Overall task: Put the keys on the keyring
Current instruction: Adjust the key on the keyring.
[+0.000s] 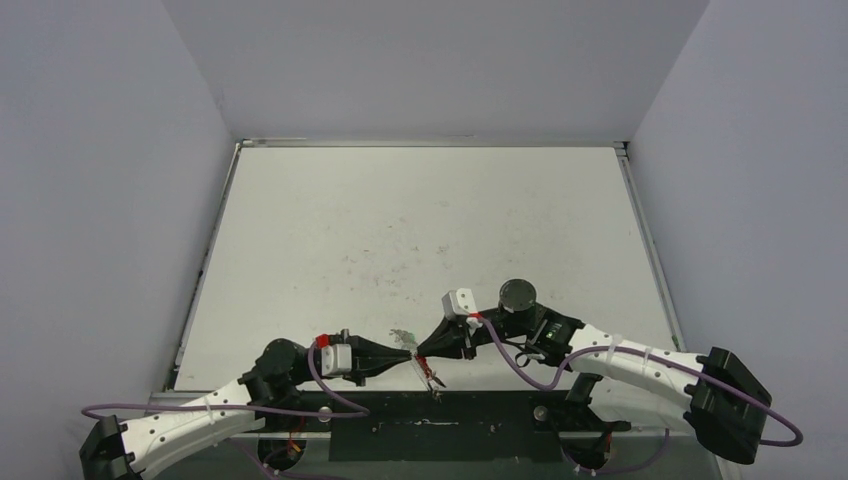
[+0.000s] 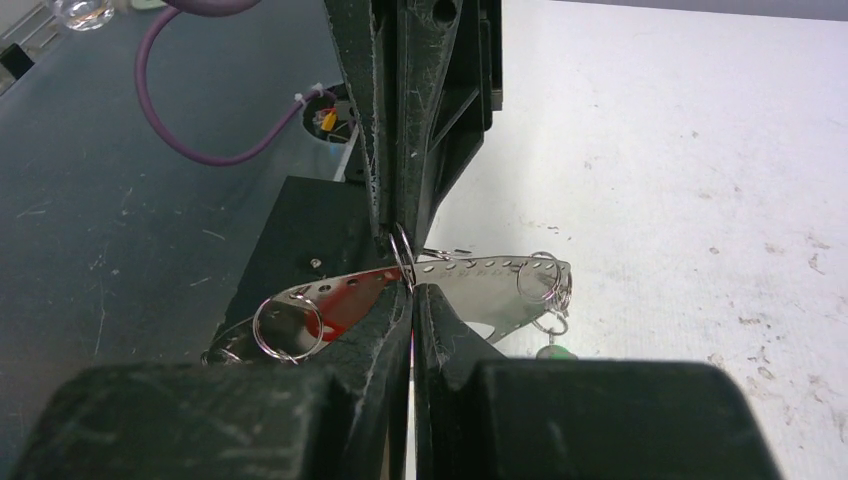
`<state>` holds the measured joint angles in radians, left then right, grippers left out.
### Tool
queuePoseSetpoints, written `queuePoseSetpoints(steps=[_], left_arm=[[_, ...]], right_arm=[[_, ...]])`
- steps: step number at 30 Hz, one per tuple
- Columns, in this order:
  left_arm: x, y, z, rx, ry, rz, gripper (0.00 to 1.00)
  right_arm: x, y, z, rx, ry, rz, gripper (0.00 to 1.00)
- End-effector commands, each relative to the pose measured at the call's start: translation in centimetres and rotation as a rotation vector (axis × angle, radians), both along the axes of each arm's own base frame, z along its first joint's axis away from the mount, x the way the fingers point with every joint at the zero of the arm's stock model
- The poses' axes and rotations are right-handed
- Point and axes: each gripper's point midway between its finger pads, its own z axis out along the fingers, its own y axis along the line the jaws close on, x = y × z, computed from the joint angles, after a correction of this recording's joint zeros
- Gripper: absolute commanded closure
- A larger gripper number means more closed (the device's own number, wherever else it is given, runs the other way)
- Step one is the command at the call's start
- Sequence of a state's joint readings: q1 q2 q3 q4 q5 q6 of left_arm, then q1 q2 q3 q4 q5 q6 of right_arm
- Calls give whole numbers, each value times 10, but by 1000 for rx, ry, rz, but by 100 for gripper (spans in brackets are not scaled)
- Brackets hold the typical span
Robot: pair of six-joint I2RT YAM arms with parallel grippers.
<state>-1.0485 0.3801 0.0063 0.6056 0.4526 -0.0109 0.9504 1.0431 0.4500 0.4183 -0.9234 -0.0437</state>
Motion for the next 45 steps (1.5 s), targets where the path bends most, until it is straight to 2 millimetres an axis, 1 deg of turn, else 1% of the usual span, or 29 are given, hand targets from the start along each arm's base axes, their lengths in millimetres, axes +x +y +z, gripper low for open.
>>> queuePoseSetpoints(steps=[1, 2, 3, 6, 9, 13, 17, 21, 26, 31, 38, 45], left_arm=[[9, 3, -11, 32, -6, 62, 93], [11, 4, -15, 45, 0, 73, 88], [13, 4, -7, 36, -3, 84, 85], [18, 6, -8, 53, 5, 111, 79], [21, 6, -10, 75, 9, 128, 78], [23, 6, -15, 98, 17, 139, 78], [22, 6, -17, 108, 22, 133, 78], [19, 4, -21, 125, 33, 113, 77], [19, 3, -22, 150, 86, 114, 77], [22, 3, -22, 176, 241, 145, 75], [26, 5, -24, 185, 462, 201, 75], [28, 6, -29, 196, 599, 243, 76]], right_arm=[[10, -3, 18, 27, -32, -72, 100], [11, -3, 18, 13, -28, -87, 100], [14, -4, 16, -7, -23, -106, 100], [17, -6, 6, -80, -10, -133, 100], [15, -7, -5, -169, -7, -145, 100], [12, -2, -14, -219, -22, -141, 100], [13, 1, -16, -226, -21, -150, 100], [15, 3, -15, -220, -31, -153, 100], [18, 5, -16, -224, -29, -165, 100], [18, 7, -14, -218, -19, -167, 100], [17, 9, -12, -208, -18, -165, 100], [17, 10, -14, -211, -11, -164, 100]])
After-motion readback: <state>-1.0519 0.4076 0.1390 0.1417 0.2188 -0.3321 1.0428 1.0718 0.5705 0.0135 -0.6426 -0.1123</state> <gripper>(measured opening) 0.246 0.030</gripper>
